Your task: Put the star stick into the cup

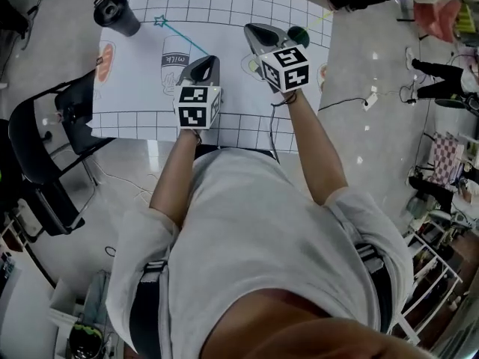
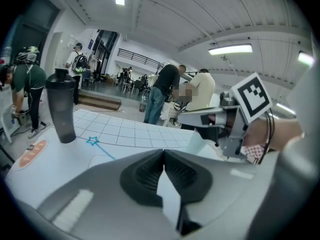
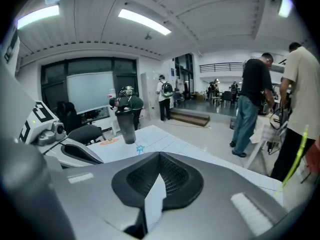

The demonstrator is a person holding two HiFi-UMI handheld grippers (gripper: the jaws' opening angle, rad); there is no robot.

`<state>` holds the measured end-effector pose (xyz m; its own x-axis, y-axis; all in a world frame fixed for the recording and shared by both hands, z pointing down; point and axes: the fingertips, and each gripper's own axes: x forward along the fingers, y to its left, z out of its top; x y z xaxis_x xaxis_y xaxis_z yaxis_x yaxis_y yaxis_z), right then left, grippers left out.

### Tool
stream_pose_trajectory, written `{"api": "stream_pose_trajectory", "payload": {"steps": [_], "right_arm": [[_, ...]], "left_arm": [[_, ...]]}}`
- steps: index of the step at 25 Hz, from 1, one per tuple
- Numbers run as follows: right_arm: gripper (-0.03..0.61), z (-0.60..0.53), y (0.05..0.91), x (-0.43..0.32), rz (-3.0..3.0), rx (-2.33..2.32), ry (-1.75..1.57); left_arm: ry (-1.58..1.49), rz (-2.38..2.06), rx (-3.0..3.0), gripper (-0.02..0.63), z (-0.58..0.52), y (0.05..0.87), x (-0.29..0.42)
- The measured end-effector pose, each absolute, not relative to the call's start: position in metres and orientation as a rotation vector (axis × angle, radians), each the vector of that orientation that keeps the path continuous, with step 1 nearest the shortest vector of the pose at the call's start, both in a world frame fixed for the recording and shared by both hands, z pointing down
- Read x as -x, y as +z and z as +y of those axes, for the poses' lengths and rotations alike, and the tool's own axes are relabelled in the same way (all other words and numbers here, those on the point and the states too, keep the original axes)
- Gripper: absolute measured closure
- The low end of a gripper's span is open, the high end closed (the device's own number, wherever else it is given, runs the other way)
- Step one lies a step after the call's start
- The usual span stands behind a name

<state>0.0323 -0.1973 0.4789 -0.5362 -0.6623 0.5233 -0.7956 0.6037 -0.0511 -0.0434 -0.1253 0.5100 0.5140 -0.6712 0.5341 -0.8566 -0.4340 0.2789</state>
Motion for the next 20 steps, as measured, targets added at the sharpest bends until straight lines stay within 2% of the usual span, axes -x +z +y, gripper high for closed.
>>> {"api": "stream_pose_trajectory", "payload": {"steps": [9,17,20], "right_arm": [[0.58,-0.193,0.525,0.087,-2.336,-0.846,0.444],[0.576,-0.209,0.578,0.142,-2.199,-0.673,0.454],[0.523,-0.219,0.6,0.155,-2.146,-0.635,0.467]], "left_arm": [[0.416,-1.425,-2.083,0.611,-0.119,0.518,0.142],[0.419,-1.487,-2.015,0.611,-0.113,0.525,0.187],[0.426,-1.508,-1.982,0.611,-0.11,0.531,0.204]]}}
